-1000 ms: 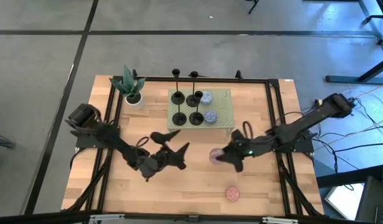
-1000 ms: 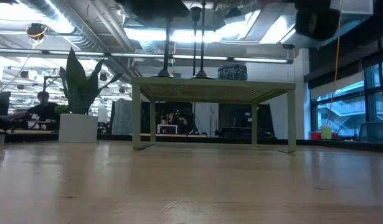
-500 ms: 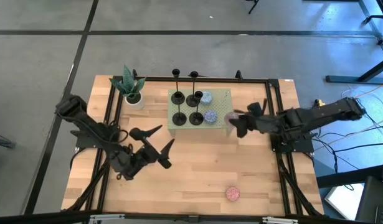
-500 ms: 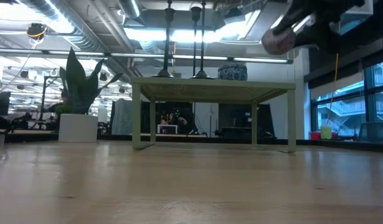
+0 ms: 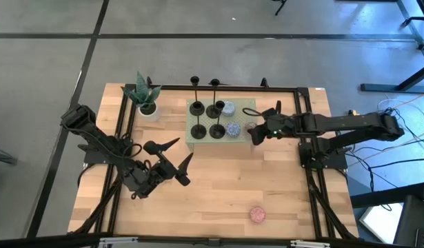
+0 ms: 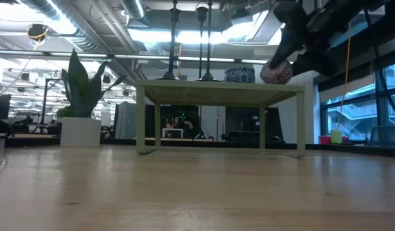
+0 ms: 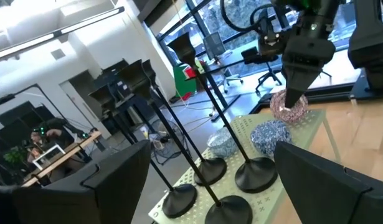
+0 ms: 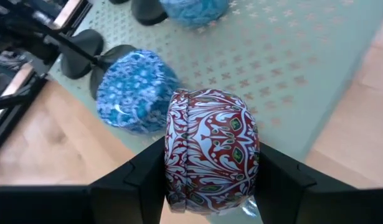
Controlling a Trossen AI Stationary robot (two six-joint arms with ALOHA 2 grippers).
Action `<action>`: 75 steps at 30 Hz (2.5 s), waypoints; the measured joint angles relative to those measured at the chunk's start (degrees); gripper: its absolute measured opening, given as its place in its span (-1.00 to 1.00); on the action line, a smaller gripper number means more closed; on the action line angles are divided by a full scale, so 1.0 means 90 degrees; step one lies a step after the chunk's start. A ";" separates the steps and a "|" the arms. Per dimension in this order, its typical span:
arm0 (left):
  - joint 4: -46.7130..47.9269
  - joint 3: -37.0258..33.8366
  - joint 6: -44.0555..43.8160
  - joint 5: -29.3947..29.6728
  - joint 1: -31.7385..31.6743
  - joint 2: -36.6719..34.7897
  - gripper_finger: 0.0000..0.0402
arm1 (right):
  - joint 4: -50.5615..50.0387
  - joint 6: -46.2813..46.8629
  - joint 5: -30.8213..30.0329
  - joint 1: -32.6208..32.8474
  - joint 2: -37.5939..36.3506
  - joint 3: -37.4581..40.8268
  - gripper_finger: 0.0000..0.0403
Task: Pick & Place candle stick holders
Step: Put the red scented candle on the shelf
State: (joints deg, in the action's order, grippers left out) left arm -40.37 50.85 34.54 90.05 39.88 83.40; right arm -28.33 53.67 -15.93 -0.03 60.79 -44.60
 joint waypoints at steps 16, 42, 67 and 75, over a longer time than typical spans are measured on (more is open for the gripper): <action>0.0198 0.0000 -0.0038 -0.0006 -0.0027 0.0000 0.68 | 0.0342 -0.0334 0.0564 -0.0254 0.0411 -0.0005 -0.02; 0.0198 0.0000 -0.0038 -0.0006 -0.0027 0.0000 0.68 | 0.0392 -0.1835 0.0390 -0.0373 0.0411 0.0007 -0.02; 0.0197 0.0000 -0.0038 -0.0006 -0.0027 0.0000 0.68 | 0.0468 -0.2677 0.1060 -0.0972 0.0408 0.0007 0.10; 0.0198 0.0000 -0.0038 -0.0003 -0.0027 0.0000 0.68 | 0.0460 -0.2848 0.0656 -0.1046 0.0408 0.0007 0.33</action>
State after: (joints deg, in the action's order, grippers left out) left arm -38.59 50.85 34.20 90.02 39.64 83.40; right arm -24.19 28.04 -10.03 -9.44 64.47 -44.53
